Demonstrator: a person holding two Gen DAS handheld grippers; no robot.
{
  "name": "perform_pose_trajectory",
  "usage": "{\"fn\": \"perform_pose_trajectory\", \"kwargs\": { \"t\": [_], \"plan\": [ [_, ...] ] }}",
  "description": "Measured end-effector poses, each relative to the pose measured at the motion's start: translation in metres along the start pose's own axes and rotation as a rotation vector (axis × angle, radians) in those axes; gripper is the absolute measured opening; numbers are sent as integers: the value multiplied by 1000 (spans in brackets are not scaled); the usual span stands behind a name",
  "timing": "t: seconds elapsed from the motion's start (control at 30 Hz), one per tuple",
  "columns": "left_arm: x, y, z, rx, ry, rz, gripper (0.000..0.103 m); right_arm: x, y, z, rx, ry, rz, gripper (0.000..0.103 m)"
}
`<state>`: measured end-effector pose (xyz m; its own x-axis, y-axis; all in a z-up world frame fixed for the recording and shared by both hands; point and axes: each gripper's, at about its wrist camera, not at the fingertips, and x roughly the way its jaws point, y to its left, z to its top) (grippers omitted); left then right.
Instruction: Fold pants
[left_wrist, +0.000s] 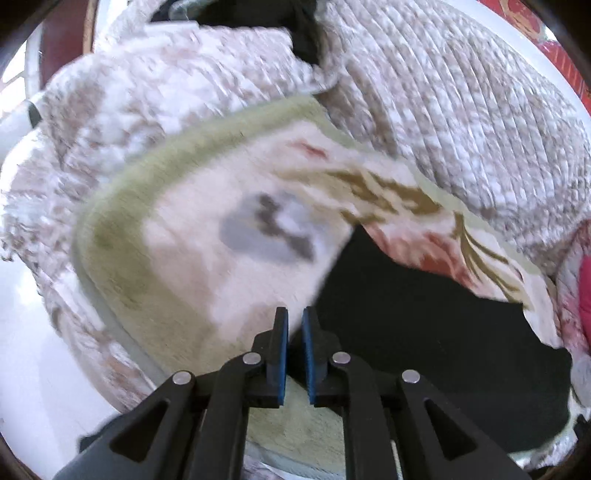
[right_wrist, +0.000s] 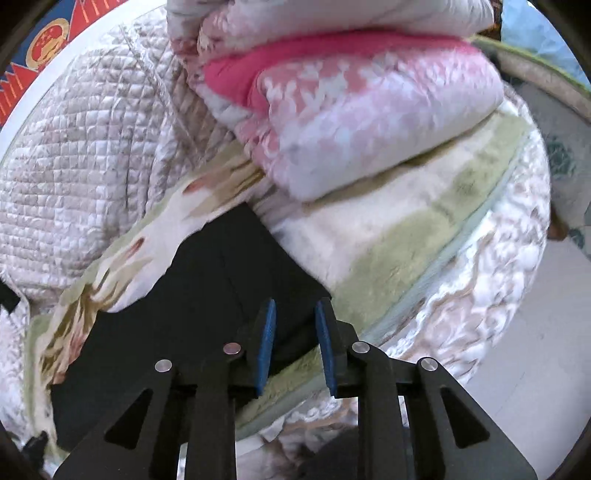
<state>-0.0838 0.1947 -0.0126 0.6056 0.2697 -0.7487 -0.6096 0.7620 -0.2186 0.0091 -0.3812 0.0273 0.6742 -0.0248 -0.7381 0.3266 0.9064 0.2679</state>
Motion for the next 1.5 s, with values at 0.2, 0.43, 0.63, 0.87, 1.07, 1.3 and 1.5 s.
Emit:
{"fn": "perform_pose_trajectory", "kwargs": {
  "t": [0.2,0.43,0.63,0.87,1.07,1.3,1.5],
  "plan": [
    [-3,-39,1,99,-2,-138,12,18,53,-9,-246,47,110,23],
    [50,-103,-21,287,165,-212,16,63,66,-3,-287,152,101,29],
    [55,-137,-8,325,167,-267,19,68,96,16,-386,120,146,29],
    [91,-188,2,432,128,-239,22,121,102,37,-397,132,66,29],
    [117,-200,14,448,119,-168,24,128,104,39,-440,125,78,29],
    [82,-184,19,419,87,-192,24,78,101,25,-437,65,136,48],
    [33,-166,-9,439,56,-219,24,38,121,-46,-556,118,211,48]
  ]
}}
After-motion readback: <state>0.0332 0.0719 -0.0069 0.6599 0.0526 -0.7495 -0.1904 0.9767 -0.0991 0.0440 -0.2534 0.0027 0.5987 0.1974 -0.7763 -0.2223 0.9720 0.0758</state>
